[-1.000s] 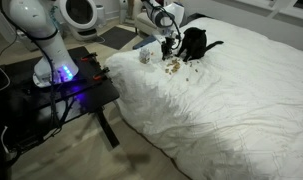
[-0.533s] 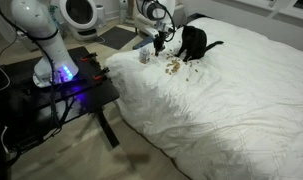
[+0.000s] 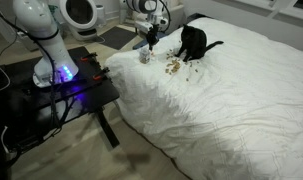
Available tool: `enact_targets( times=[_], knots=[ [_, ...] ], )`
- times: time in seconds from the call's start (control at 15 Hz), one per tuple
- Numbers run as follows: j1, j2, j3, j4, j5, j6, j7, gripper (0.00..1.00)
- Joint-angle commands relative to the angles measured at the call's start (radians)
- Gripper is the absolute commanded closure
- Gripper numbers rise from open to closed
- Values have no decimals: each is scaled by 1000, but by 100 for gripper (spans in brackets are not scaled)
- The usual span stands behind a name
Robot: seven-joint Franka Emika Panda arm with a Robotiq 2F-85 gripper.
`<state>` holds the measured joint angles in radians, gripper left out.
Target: Pick some objects from the bed and put them in the clear bottle
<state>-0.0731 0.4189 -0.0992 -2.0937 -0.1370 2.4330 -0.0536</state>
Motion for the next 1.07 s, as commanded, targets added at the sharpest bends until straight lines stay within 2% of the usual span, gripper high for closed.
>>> enact_targets(
  times=[0.0, 1.0],
  knots=[
    [29, -64, 1, -69, -49, 37, 9, 100],
    [48, -54, 76, -113, -30, 103, -69, 100]
  ],
)
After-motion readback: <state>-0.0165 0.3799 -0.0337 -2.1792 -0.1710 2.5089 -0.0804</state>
